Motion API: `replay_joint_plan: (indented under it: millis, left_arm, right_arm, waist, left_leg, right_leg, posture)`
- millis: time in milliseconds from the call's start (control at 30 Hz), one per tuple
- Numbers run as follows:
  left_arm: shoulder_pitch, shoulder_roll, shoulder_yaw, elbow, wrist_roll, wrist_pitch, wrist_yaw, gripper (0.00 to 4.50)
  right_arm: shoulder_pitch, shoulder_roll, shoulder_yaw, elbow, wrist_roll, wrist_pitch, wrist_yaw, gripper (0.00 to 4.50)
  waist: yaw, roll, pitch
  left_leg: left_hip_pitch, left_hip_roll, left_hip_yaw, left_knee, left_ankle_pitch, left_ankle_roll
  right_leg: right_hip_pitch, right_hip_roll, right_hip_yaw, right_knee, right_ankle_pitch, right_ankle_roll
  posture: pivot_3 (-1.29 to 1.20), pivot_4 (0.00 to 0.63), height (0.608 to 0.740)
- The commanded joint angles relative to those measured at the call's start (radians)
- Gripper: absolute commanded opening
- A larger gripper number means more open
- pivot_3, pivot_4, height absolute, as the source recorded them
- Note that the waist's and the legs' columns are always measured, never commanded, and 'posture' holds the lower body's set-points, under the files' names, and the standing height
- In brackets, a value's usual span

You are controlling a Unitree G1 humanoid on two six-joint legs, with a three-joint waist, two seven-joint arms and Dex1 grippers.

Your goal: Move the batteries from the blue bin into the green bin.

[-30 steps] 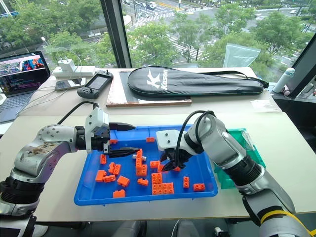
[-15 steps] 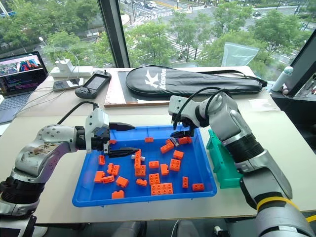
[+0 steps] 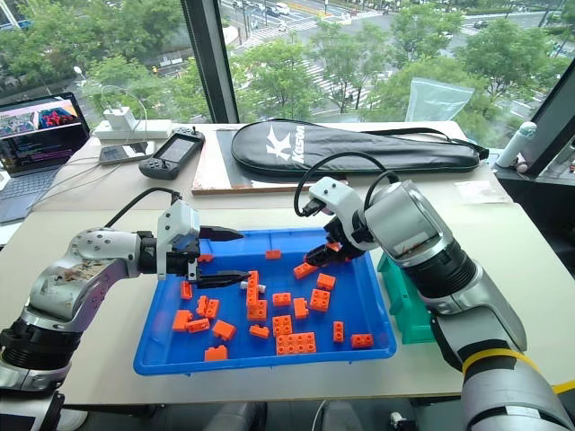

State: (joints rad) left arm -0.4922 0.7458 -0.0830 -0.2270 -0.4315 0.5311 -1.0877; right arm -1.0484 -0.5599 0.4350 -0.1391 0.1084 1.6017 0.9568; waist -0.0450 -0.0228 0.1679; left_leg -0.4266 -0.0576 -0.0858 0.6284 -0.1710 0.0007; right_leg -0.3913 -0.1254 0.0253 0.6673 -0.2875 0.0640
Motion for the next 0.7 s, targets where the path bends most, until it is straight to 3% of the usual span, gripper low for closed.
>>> replay_joint_plan:
  millis: [33,500,600,700]
  left_arm:
    - [-0.013,0.000,0.018,-0.021,-0.007,-0.016,-0.001,4.50]
    - [-0.015,0.003,0.004,-0.012,0.016,-0.032,-0.001,4.50]
    - [-0.021,0.008,0.012,-0.008,0.016,-0.030,-0.005,4.50]
    - [-0.021,0.008,0.015,-0.008,0.020,-0.031,-0.004,4.50]
  right_arm:
    - [-0.009,0.011,-0.042,0.009,0.028,0.011,-0.079,2.68]
    - [0.043,0.069,-0.057,0.212,0.027,-0.237,-0.258,2.68]
    - [0.047,0.075,-0.059,0.243,0.028,-0.269,-0.276,2.08]
    - [0.053,0.077,-0.054,0.251,0.034,-0.281,-0.286,0.99]
  waist:
    - [0.001,0.000,0.000]
    - [0.001,0.000,0.000]
    - [0.001,0.000,0.000]
    - [0.002,0.000,0.000]
  left_leg:
    - [0.000,0.000,0.000,0.000,0.000,0.000]
    - [0.000,0.000,0.000,0.000,0.000,0.000]
    - [0.000,0.000,0.001,0.000,0.000,0.000]
    - [0.000,0.000,0.001,0.000,0.000,0.000]
  right_leg:
    - [0.000,0.000,0.000,0.000,0.000,0.000]
    - [0.000,0.000,0.000,0.000,0.000,0.000]
    - [0.000,0.000,0.000,0.000,0.000,0.000]
    - [0.000,0.000,0.000,0.000,0.000,0.000]
  posture:
    - [0.00,0.150,0.740]
    - [0.00,0.150,0.740]
    - [0.00,0.150,0.740]
    - [0.00,0.150,0.740]
